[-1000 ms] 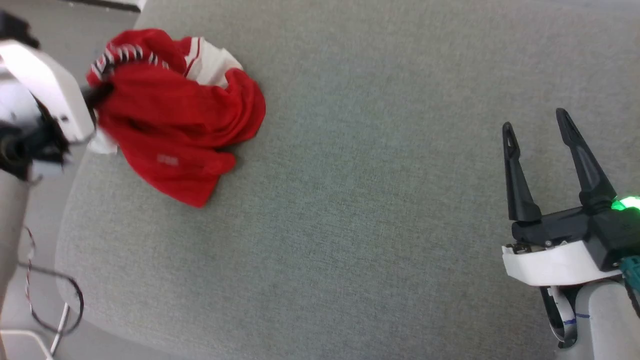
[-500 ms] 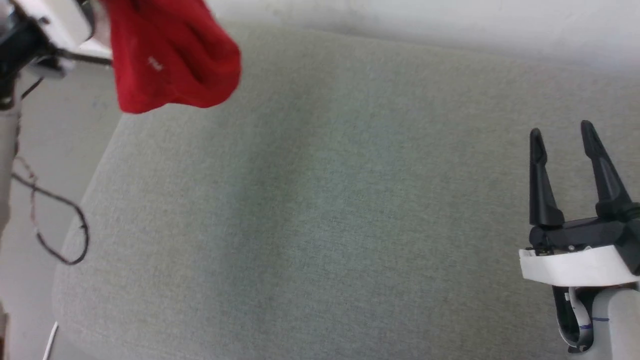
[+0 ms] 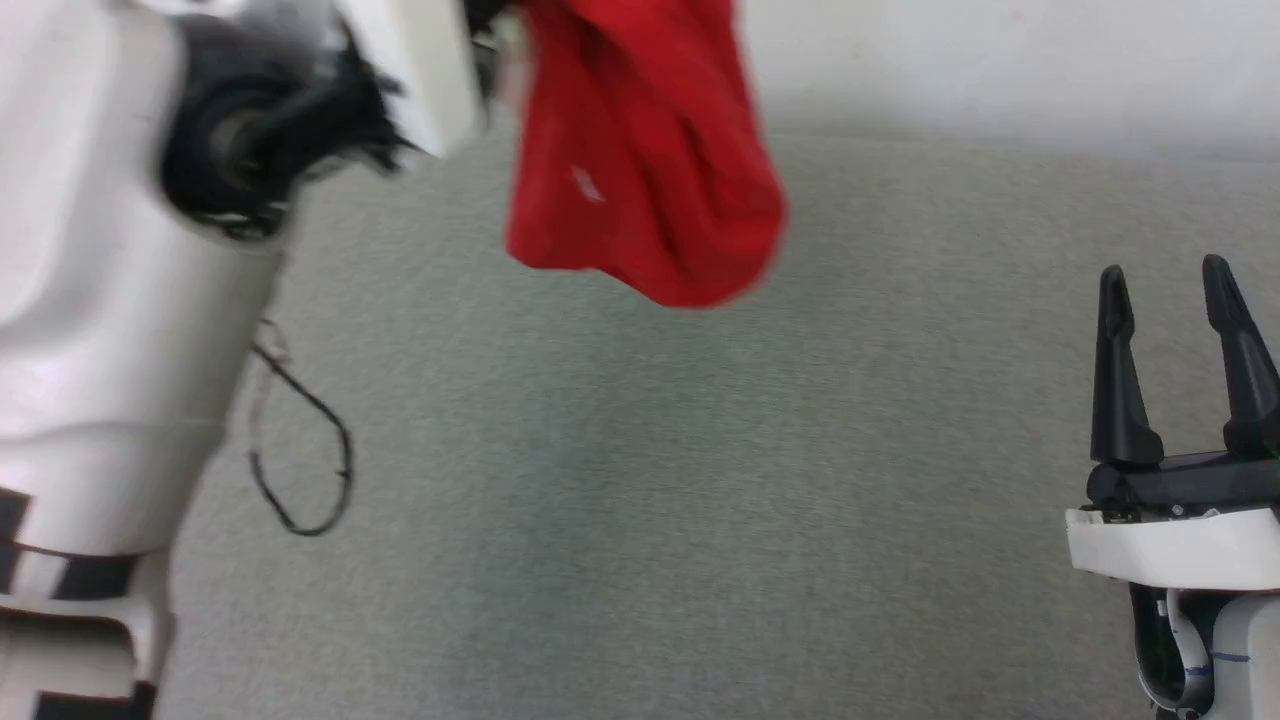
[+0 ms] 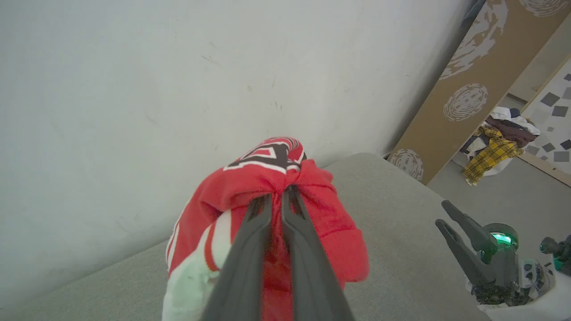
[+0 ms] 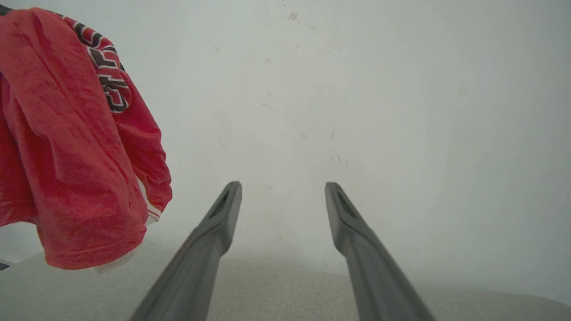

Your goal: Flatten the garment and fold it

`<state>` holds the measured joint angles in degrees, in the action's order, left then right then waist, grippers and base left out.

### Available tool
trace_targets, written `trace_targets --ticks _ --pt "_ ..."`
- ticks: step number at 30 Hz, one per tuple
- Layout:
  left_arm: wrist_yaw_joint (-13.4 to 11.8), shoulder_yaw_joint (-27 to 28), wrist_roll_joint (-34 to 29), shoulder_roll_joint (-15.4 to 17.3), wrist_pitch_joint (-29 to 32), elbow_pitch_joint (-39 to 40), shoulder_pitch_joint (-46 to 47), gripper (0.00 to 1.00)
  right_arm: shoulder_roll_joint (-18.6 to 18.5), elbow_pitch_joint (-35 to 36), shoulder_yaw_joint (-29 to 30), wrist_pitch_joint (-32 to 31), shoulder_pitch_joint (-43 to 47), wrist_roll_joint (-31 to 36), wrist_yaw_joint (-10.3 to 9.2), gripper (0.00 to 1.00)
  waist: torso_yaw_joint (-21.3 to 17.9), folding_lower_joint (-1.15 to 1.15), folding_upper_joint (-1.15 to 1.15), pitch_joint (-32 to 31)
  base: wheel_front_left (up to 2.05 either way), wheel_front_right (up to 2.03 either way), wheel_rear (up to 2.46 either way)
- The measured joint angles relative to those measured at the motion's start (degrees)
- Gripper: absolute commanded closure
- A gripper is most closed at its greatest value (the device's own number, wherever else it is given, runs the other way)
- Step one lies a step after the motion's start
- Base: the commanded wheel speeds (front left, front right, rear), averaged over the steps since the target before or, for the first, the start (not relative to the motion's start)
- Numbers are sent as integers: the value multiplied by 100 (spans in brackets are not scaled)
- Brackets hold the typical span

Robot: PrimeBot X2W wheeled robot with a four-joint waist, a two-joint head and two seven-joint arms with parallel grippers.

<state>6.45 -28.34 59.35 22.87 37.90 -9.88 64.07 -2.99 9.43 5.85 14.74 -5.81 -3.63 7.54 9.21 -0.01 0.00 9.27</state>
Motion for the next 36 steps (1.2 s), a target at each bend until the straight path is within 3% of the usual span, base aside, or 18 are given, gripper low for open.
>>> trace_targets --ticks 8,14,19,24,29,30,31,36 --pt "13 -668 -214 -343 -85 171 -264 100 1 69 48 0 -9 -75 0 0 -483 1 0 69 0 0 0" --pt "56 -1248 -654 -337 -713 -42 -1029 100 0 98 86 0 -12 -153 0 0 -835 1 0 113 0 0 0" --pt "58 -1740 -934 -478 -1378 -582 -1767 100 -2 114 146 0 3 -158 0 0 -1040 1 0 136 0 0 0" --pt "64 -2251 -1165 -637 -1572 -1518 -2271 100 -1 142 140 0 21 -159 0 0 -1129 1 0 166 0 0 0" --pt "65 -2309 -1222 -827 -1851 -2103 -2392 100 -1 158 175 0 37 -158 0 0 -1086 1 0 189 0 0 0" --pt "63 -2305 -1256 -862 -1938 -2172 -2369 62 -2 157 185 0 46 -157 0 0 -1059 1 0 189 0 0 0" --pt "63 -2312 -1310 -886 -2026 -2221 -2331 0 -2 156 196 0 56 -156 0 0 -1029 1 0 186 0 0 0" --pt "59 -2242 -1430 -944 -2474 -2281 -2073 0 -1 149 198 0 107 -146 0 0 -865 1 0 111 0 0 0"
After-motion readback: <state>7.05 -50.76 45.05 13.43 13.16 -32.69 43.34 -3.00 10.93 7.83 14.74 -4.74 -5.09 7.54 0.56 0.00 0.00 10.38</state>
